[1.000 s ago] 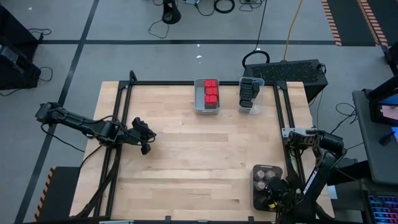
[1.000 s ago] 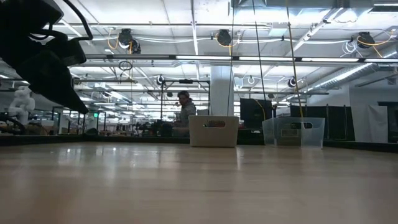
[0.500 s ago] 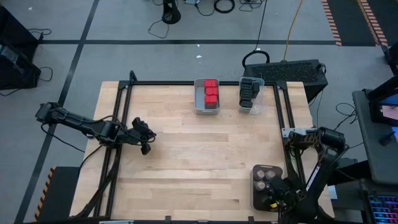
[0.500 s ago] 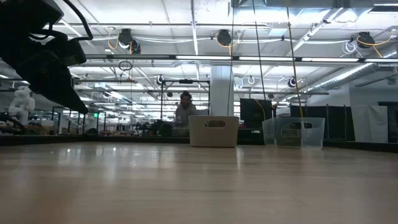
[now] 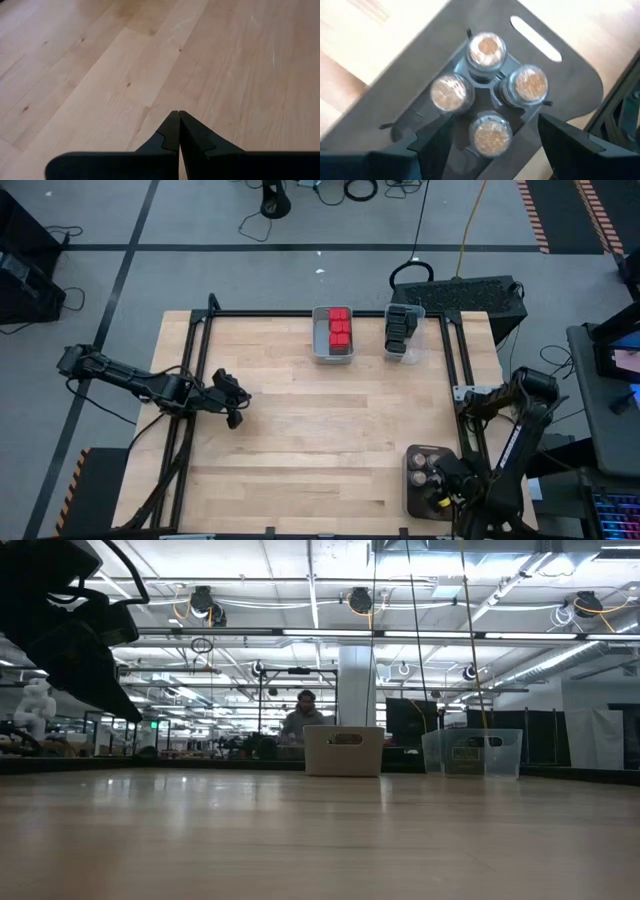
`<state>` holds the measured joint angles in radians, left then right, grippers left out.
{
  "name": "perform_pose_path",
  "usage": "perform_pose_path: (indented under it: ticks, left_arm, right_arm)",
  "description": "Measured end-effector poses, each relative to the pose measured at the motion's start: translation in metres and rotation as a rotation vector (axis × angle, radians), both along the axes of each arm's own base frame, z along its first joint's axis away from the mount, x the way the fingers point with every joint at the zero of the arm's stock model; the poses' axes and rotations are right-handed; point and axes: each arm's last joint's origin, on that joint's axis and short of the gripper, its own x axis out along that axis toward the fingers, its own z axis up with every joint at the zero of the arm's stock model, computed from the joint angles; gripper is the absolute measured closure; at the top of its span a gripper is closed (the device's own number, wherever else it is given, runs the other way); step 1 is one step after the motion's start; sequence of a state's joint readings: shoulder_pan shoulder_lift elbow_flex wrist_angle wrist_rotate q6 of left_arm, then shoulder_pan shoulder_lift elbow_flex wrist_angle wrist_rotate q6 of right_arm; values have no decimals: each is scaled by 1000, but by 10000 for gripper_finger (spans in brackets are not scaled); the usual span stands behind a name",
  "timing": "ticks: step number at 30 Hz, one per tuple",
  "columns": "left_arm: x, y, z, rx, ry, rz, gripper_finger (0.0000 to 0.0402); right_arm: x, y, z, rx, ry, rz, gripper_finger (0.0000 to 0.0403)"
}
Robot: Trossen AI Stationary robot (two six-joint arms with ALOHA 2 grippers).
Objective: Sort spices by type
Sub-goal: Return to Home Position
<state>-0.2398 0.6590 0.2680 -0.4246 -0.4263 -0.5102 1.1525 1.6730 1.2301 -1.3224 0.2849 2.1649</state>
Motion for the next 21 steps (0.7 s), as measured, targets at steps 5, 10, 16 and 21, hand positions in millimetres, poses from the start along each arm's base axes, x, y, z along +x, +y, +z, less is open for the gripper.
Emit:
perform_pose_path:
  ticks: [5, 10, 16, 21]
  left_arm:
    - [3, -1, 3, 9, -34, -23, 393]
    - [7, -2, 8, 17, -94, -58, 393]
    - [11, -4, 12, 8, -145, -102, 393]
    - [15, -6, 18, 30, -208, -138, 393]
  right_arm:
    - [9, -12, 14, 28, -21, 34, 131]
    - [23, -24, 25, 21, -101, 86, 131]
    - [47, -34, 34, -9, -214, 190, 131]
    - [71, -44, 36, -65, -260, 287, 131]
